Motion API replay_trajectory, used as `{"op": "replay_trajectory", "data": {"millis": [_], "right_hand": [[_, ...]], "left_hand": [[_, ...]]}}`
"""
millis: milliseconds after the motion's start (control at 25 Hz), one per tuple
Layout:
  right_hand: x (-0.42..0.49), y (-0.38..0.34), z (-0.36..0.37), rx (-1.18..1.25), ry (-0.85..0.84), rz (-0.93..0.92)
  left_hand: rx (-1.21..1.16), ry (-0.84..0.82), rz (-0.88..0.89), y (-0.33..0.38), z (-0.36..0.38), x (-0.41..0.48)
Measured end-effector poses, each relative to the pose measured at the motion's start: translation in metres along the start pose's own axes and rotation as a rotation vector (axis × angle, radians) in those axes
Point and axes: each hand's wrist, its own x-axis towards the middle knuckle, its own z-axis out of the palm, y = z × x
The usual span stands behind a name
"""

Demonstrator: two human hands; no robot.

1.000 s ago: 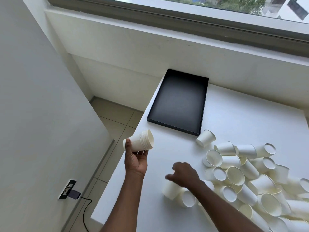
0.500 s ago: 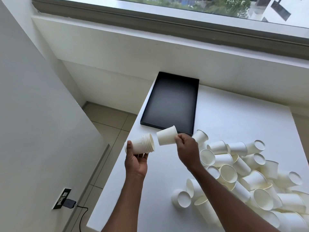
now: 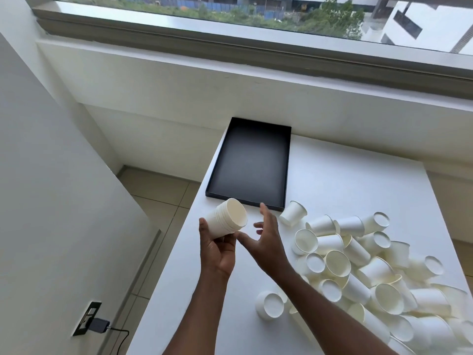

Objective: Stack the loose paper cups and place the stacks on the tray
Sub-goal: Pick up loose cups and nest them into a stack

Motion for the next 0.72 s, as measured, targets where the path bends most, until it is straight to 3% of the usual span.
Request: {"op": "replay_trajectory", "data": {"millis": [120, 240, 440, 480, 600, 720], "right_hand": [[-0.007, 0.007, -0.005, 0.297, -0.079, 0.133], [-0.005, 0.006, -0.021, 0.424, 0.089, 0.152], [0.001, 0.016, -0.071, 0.048, 0.257, 0.075], [0.0, 0.023, -0.079, 0.004, 0.274, 0.083], [-0.008, 0.041, -0.093, -0.022, 0.306, 0.123], [-0.017, 0.053, -0.096, -0.044, 0.297, 0.146]], "left_hand": [[0.107, -0.103, -0.172, -0.026, 0.013, -0.019], [0.32, -0.167, -0.296, -0.048, 0.017, -0.035], [1.422, 0.051, -0.243, -0.056, -0.042, -0.04], [1.464, 0.134, -0.337, -0.055, -0.06, -0.045], [1.279, 0.289, -0.811, -0.057, -0.09, -0.061], [1.012, 0.362, -0.951, -0.072, -0.092, -0.062]]}}
